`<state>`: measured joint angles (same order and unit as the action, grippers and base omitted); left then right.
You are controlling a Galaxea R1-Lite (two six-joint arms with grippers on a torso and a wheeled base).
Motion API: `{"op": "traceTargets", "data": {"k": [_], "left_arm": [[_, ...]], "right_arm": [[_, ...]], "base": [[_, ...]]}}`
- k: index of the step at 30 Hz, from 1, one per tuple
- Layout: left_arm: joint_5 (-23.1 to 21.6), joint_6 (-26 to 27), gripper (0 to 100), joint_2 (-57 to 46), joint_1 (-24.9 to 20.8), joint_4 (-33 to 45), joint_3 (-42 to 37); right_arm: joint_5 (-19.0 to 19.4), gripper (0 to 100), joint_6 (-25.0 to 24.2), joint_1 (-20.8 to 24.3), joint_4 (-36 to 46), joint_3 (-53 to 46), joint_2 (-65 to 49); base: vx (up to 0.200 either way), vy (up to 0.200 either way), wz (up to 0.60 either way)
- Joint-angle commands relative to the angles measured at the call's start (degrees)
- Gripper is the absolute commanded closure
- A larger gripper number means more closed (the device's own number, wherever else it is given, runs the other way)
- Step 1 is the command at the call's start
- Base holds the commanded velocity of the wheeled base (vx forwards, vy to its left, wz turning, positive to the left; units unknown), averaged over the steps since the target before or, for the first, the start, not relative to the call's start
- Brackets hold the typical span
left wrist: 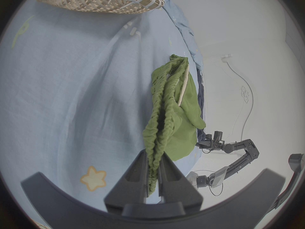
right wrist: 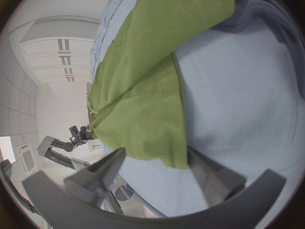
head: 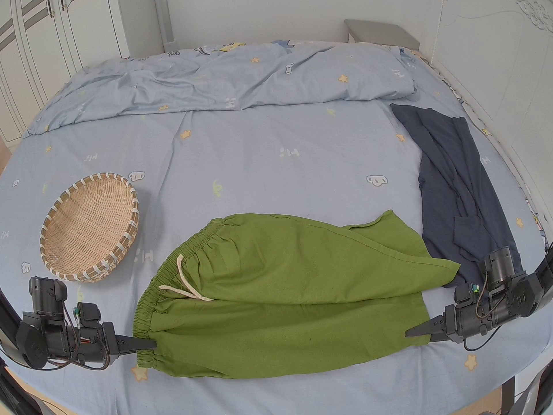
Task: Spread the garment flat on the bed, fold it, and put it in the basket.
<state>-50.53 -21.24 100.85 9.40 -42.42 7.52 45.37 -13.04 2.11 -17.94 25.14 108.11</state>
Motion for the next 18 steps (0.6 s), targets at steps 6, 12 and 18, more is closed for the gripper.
{"op": "traceTargets", "data": {"k": [6, 12, 18], "left_arm": [[-0.01, -0.03, 100, 0.22, 0.09, -0.03, 0.21], [-0.01, -0.03, 100, 0.31, 0.62, 0.32, 0.56], [-0.01, 0.67, 100, -0.83, 0.80, 7.62, 2.76]], "right_arm": [[0.07, 100, -0.49, -0.44, -0.16, 0.26, 1.14], [-0.29, 100, -0.32, -1.32, 0.72, -1.14, 0.26], [-0.99, 100, 0.21, -1.14, 6.26, -3.96, -8.61]], "base": [[0.000, 0.000, 0.00], [0.000, 0.000, 0.00], [0.000, 0.000, 0.00]]}}
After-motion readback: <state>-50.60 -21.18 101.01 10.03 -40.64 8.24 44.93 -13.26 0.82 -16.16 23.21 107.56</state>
